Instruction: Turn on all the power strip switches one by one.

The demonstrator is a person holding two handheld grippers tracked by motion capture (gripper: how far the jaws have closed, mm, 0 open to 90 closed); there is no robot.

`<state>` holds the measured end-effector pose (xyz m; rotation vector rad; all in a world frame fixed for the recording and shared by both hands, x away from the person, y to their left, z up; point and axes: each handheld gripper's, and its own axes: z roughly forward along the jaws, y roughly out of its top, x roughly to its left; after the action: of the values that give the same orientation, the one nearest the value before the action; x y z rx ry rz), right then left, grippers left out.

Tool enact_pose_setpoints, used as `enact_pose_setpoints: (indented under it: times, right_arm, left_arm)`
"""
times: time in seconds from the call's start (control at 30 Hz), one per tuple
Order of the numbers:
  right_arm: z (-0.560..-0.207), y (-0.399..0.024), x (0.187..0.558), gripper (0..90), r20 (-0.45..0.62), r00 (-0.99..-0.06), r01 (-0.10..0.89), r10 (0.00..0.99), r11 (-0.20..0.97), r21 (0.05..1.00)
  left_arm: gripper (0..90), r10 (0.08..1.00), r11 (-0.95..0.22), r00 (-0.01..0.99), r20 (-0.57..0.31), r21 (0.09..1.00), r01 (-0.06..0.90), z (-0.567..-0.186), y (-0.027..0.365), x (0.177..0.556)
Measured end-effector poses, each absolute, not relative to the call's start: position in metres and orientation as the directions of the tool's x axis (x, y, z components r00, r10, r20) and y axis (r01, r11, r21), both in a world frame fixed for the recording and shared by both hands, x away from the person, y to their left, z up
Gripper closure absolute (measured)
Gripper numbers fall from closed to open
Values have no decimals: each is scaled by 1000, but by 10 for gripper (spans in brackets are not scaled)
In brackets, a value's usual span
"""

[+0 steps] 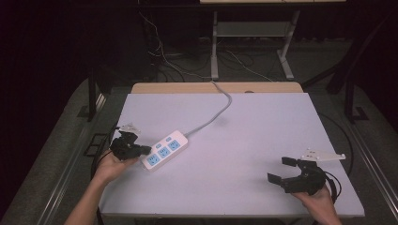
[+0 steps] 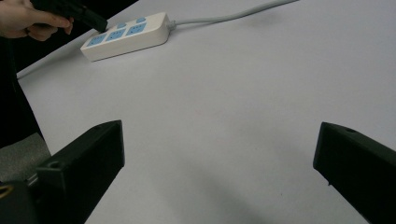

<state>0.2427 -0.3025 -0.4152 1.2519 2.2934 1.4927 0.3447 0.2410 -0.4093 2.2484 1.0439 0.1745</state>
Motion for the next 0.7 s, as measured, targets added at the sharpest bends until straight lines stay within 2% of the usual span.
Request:
enact_pose_setpoints:
  times: [0.7]
  right_arm:
    - [-415,-306,243,20,312,-640,563,703,153,812]
  left_arm:
    - [900,740,-408,645,-189,637,654,-407,248,346]
